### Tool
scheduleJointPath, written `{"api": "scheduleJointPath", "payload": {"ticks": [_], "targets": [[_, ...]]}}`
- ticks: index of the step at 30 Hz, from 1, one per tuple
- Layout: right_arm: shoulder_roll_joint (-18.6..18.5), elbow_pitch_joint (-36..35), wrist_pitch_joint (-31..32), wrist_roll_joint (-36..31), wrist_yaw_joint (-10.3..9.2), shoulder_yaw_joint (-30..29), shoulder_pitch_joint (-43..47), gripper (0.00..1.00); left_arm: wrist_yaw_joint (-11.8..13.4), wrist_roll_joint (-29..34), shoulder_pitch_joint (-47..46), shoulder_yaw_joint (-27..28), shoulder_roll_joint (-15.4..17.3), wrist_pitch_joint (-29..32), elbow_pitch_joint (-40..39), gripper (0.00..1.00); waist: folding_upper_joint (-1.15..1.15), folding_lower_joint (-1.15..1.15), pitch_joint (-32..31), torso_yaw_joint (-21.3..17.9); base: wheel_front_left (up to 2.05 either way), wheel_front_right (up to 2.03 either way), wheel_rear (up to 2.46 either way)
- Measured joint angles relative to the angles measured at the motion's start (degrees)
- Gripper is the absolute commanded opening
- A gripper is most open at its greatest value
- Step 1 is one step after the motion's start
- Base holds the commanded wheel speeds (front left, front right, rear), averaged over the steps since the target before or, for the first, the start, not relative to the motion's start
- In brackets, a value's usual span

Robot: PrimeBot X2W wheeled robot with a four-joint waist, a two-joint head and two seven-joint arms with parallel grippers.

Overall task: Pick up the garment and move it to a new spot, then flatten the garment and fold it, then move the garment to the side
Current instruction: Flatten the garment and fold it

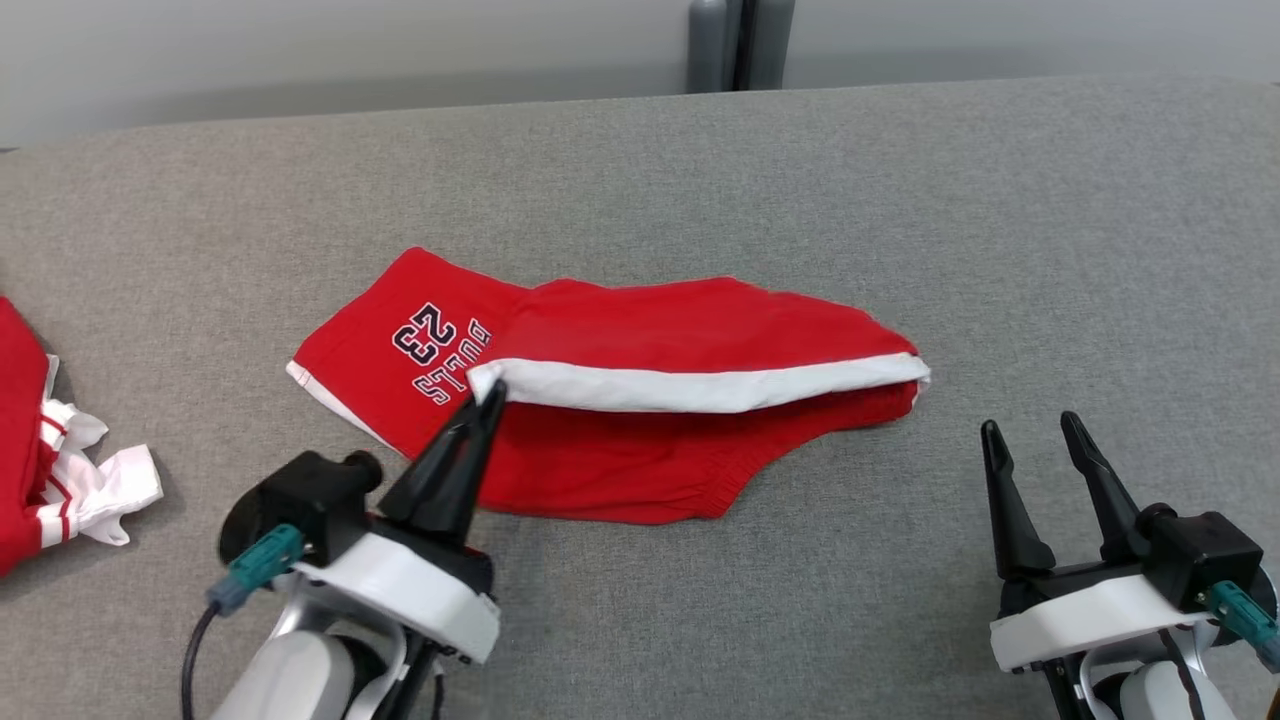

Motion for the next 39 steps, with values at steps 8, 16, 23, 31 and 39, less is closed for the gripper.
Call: {"api": "scheduleJointPath", "payload": {"ticks": [8,16,23,31,39], "targets": [[0.1,0.0,0.0,-0.1,0.00,0.0,-0.2,1.00,2.9,-3.7,3.9,7.0,2.6,-1.6,1.9,0.00,0.00,0.00,0.6,1.6,0.00,0.00,0.00],[-0.4,0.3,0.0,-0.2,0.01,0.5,-1.1,1.00,1.6,-7.1,4.7,8.1,1.7,-3.4,10.5,0.00,0.00,0.00,1.1,1.7,0.00,0.00,0.00],[-0.6,0.5,0.0,-0.2,0.00,0.2,-1.2,1.00,0.9,-7.8,5.2,7.6,-0.3,-6.7,15.8,1.00,0.00,0.00,0.6,1.3,0.00,0.00,0.00],[-1.0,0.6,0.0,-0.5,0.00,0.0,-0.8,1.00,0.9,-3.6,5.4,9.6,-0.8,-11.4,12.6,1.00,0.00,0.00,-1.8,1.3,0.00,0.00,0.00],[-1.2,0.6,0.0,-1.1,0.01,-0.1,0.6,1.00,2.7,3.4,7.2,12.9,-0.7,-11.8,5.8,1.00,0.00,0.00,-5.1,1.5,0.00,0.00,0.00]]}}
